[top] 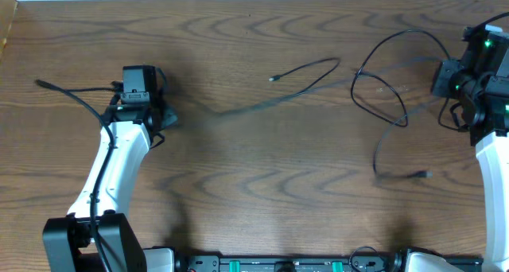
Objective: Untangle cables
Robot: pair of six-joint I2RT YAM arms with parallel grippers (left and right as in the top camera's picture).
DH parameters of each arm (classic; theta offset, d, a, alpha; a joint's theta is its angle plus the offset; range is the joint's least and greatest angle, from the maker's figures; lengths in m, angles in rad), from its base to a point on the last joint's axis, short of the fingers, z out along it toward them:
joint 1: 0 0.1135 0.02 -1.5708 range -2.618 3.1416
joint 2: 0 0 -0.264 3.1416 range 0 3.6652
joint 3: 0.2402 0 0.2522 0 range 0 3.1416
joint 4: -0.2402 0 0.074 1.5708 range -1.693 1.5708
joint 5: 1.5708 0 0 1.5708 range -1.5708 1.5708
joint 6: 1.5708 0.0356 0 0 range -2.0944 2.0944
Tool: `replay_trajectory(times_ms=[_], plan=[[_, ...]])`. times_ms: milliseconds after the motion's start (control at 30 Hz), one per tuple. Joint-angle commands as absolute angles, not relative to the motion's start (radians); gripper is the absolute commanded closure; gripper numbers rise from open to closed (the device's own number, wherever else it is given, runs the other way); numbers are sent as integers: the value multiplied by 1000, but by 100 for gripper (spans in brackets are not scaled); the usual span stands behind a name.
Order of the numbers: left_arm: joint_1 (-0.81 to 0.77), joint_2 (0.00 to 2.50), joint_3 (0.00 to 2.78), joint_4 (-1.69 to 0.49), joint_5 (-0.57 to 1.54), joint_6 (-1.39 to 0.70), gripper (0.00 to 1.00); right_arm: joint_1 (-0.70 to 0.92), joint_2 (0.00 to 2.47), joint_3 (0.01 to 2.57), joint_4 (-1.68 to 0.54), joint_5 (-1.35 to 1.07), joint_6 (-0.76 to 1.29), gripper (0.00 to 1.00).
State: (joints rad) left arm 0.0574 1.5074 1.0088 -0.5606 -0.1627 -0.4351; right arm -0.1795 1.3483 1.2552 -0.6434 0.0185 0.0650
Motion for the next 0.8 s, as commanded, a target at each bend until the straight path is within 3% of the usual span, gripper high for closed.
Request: replay_trajectory(times_ms=[0, 233, 467, 767], plan=[[97, 1502, 1028, -593, -485, -598, 92, -191, 1360, 1262, -640, 53, 81, 95], [195, 1502, 1028, -659, -501, -694, 92, -191, 1409, 1262, -644, 53, 81, 93], [220, 1502, 1028, -657, -312, -693, 92, -191, 1491, 1262, -679, 39, 146, 91], [219, 1502, 1028, -654, -213, -693, 92, -155, 1678, 1256, -752, -444, 125, 52]])
